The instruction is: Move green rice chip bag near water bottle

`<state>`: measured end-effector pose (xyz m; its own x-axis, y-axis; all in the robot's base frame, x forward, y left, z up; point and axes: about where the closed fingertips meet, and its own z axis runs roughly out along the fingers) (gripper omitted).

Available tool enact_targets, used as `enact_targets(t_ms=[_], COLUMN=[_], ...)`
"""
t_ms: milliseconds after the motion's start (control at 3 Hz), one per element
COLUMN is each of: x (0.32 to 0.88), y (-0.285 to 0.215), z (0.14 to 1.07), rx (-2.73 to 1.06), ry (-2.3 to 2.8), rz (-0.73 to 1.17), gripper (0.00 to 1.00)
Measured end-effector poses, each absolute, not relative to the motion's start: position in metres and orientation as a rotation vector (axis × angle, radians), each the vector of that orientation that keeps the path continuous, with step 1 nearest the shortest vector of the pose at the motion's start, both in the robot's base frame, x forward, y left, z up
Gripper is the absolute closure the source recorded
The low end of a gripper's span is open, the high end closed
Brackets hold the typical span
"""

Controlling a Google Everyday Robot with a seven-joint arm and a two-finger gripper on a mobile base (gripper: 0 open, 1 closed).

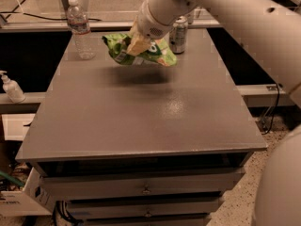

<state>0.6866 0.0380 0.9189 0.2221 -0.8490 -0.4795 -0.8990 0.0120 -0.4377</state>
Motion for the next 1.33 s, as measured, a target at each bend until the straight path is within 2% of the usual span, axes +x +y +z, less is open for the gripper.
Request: enact_targets(t_ms=[667, 1333], x=[0.730, 0.756], y=[0.080, 0.099], z=[0.891, 0.871], rx=[-1.882, -1.920], ry=[1.574, 1.565], rz=[0.111, 0.123], gripper=[1.00, 1.00])
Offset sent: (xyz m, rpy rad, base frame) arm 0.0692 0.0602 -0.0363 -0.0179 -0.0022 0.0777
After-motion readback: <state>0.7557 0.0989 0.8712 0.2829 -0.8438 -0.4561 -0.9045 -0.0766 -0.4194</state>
